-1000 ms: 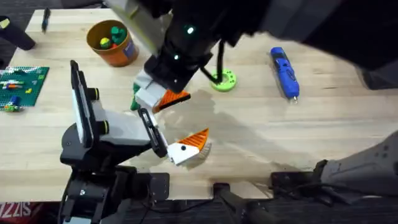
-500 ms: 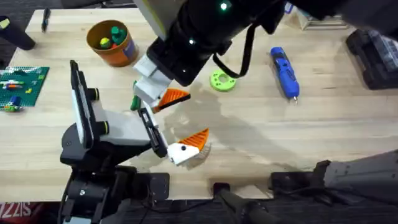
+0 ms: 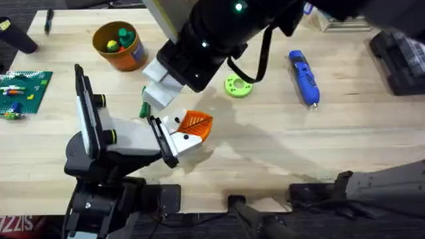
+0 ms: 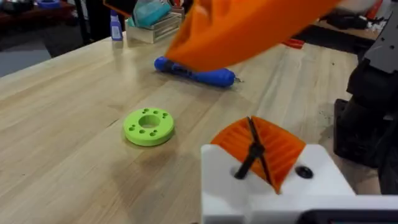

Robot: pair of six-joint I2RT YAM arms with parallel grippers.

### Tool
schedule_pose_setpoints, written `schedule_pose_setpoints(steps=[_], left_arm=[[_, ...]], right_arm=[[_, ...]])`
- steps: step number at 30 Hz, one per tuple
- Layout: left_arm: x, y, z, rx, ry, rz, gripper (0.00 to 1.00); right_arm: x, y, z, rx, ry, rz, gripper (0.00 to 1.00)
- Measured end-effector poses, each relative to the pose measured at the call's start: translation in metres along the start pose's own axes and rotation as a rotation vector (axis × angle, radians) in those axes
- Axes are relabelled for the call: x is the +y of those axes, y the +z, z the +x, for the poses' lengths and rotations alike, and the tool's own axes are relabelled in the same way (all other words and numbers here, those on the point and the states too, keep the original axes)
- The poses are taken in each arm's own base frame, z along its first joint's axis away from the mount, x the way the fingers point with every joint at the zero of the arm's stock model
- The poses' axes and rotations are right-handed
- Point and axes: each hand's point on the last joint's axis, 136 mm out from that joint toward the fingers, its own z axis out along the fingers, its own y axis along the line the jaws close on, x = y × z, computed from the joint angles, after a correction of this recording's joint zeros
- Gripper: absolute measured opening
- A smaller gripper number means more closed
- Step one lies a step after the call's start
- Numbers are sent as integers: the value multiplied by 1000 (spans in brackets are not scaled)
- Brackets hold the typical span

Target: Pick up the gripper from the table and insert it into the empty holder that is missing its gripper. Then pick up a screw, insert it into the mounting hole, and use the screwdriver to tighten it. Finally, clean up the table by picking up the vegetable and placing it into the bucket.

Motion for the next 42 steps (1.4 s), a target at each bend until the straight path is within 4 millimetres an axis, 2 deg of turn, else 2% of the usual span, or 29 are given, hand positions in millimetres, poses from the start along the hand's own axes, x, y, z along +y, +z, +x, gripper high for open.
schedule_pose_setpoints(steps=[6, 9, 12, 14, 20, 28, 32, 36, 42], left_arm=[[0, 0, 0, 0, 0, 0, 1], [0, 0, 0, 0, 0, 0, 1], [0, 0, 0, 0, 0, 0, 1], [0, 0, 0, 0, 0, 0, 1], [0, 0, 0, 0, 0, 0, 1], [1, 0, 0, 0, 0, -3, 1], [1, 0, 0, 0, 0, -4, 1], [1, 0, 0, 0, 0, -4, 1], [1, 0, 0, 0, 0, -5, 1]], right_arm=[[0, 0, 0, 0, 0, 0, 994], [-6, -1, 7, 26, 19, 7, 994], [-24, -8, 19, 66, 80, 29, 994], [-43, -18, 30, 89, 142, 56, 994], [-93, -48, 69, 175, 340, 167, 994], [-133, -37, 125, 272, 504, 292, 993], [-157, -47, 162, 280, 617, 343, 993], [-186, -59, 189, 235, 729, 380, 994], [-232, -58, 227, 248, 814, 411, 994]])
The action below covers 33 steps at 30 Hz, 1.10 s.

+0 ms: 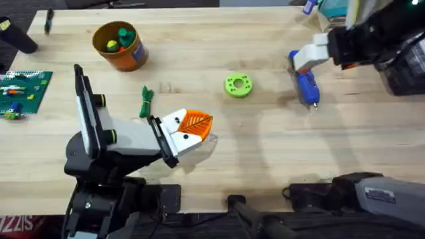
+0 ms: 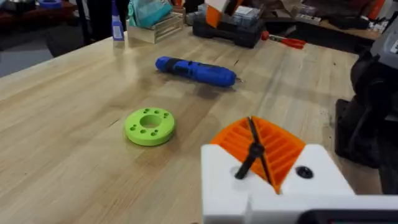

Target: Pick up the gripper from the table and insert it into the empty holder that is missing its gripper. Then pick up a screw, insert it into the mounting hole, and use the screwdriver to tighten it. Finally, clean up the table by picking up the vegetable and placing it into the bucket.

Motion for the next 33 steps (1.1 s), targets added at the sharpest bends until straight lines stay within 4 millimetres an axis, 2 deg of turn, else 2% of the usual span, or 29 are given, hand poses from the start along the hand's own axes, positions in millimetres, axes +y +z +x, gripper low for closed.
schedule_pose_setpoints(steps=[6, 10, 15, 22, 27, 28, 33], left_arm=[[0, 0, 0, 0, 0, -2, 1], [0, 0, 0, 0, 0, -3, 1], [0, 0, 0, 0, 0, -3, 1], [0, 0, 0, 0, 0, -3, 1], [0, 0, 0, 0, 1, -3, 1], [0, 0, 0, 0, 1, -3, 1], [0, 0, 0, 0, 0, -3, 1]], right_arm=[[-43, 20, -38, -93, 51, -14, 995], [-51, 34, -58, -136, -10, -41, 995], [-49, 67, -73, -118, -101, -65, 995], [-48, 115, -72, -31, -141, -88, 993], [-41, 136, -64, 32, -177, -84, 994], [-35, 146, -60, 77, -217, -56, 993], [-30, 162, -56, 135, -242, -39, 994]])
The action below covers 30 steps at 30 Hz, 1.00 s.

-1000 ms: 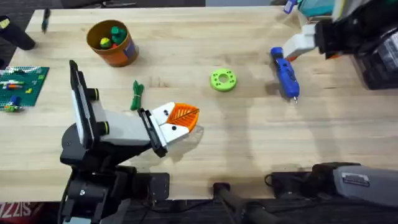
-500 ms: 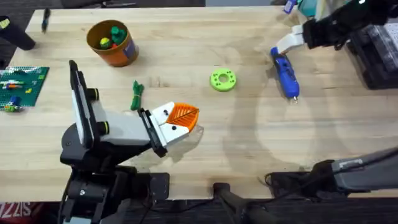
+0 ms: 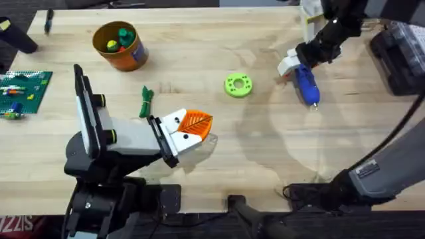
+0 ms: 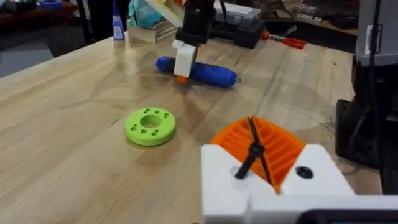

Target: Pick up the gripper from the table and insert it into the empty holder that is missing its gripper. Then pick up a screw, insert it into the mounting hole, and use the screwdriver to tighten it. Finally, clean up the table by picking up the vegetable and placing it into the bucket.

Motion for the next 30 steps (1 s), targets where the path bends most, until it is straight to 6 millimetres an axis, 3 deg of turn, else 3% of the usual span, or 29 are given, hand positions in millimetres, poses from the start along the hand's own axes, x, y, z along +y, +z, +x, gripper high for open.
schedule_pose_setpoints(steps=[10, 30], left_arm=[[0, 0, 0, 0, 0, 0, 1], [0, 0, 0, 0, 0, 0, 1]], right_arm=[[-19, 14, 1, 9, 60, 22, 994], [-22, 21, -4, 4, 114, -5, 994]])
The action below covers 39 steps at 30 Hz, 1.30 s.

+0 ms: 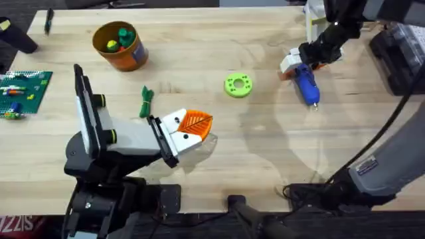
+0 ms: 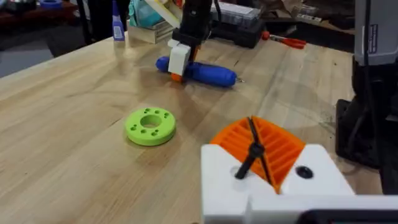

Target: Pick up the gripper from the table and insert it into the empty holder that is missing its gripper. Then pick up a screw, insert it into the mounting hole, and use the screwdriver to tighten it. Finally, clean up the table by picking up the vegetable and placing it into the bucket.

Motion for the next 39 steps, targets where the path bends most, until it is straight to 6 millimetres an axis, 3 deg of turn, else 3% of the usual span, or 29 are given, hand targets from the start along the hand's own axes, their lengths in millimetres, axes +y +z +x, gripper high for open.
schedule_pose_setpoints(steps=[2, 4, 9, 10, 11, 17, 23, 27, 32, 39], left_arm=[[0, 0, 0, 0, 0, 0, 1], [0, 0, 0, 0, 0, 0, 1], [0, 0, 0, 0, 0, 0, 1], [0, 0, 0, 0, 0, 0, 1], [0, 0, 0, 0, 0, 0, 1], [0, 0, 0, 0, 0, 0, 1], [0, 0, 0, 0, 0, 0, 1], [0, 0, 0, 0, 0, 0, 1], [0, 0, 0, 0, 0, 0, 1], [0, 0, 0, 0, 1, 0, 1]], right_arm=[[0, 0, 0, 0, 5, 0, 993], [-1, 0, 0, -2, 4, 3, 883], [-5, 0, -4, -15, 16, 10, 186], [-6, 1, -4, -14, 17, 12, 72], [-6, 1, -5, -18, 20, 11, 30], [-6, 1, -2, -4, 19, 8, 31], [0, -4, 20, 79, 29, -14, 31], [4, -18, 28, 87, 35, -19, 31], [15, -71, 21, -40, 36, -38, 31], [54, -163, 26, -254, -17, -77, 31]])
